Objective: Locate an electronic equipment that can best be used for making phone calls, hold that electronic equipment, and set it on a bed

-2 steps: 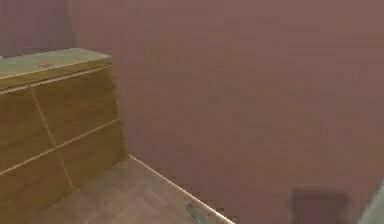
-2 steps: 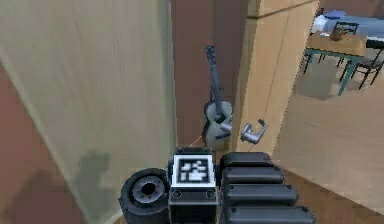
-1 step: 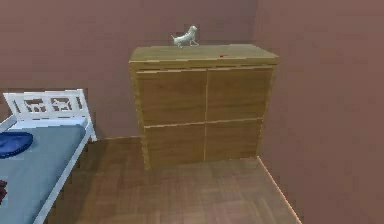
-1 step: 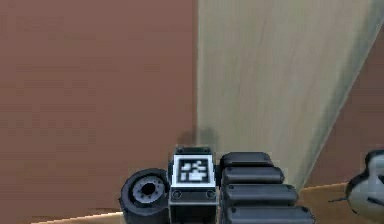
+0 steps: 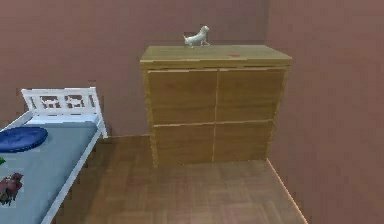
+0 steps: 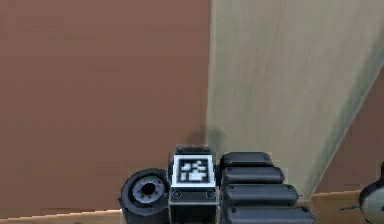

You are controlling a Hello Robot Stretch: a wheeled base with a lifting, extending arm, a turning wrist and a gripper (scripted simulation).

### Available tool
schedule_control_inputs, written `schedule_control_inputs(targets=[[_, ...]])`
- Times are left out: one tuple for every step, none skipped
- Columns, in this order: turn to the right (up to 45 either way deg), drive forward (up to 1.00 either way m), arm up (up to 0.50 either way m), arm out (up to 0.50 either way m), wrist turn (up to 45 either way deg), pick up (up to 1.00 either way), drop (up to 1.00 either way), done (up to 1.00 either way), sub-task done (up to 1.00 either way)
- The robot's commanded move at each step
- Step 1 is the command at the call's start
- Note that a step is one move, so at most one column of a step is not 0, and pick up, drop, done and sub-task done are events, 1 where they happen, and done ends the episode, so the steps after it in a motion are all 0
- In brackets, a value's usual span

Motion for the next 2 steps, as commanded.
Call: schedule_control_inputs(targets=[[0.0, 0.65, 0.0, 0.0, 0.0, 0.0, 0.0, 0.0, 0.0], [-33.0, 0.0, 0.0, 0.0, 0.0, 0.0, 0.0, 0.0, 0.0]])
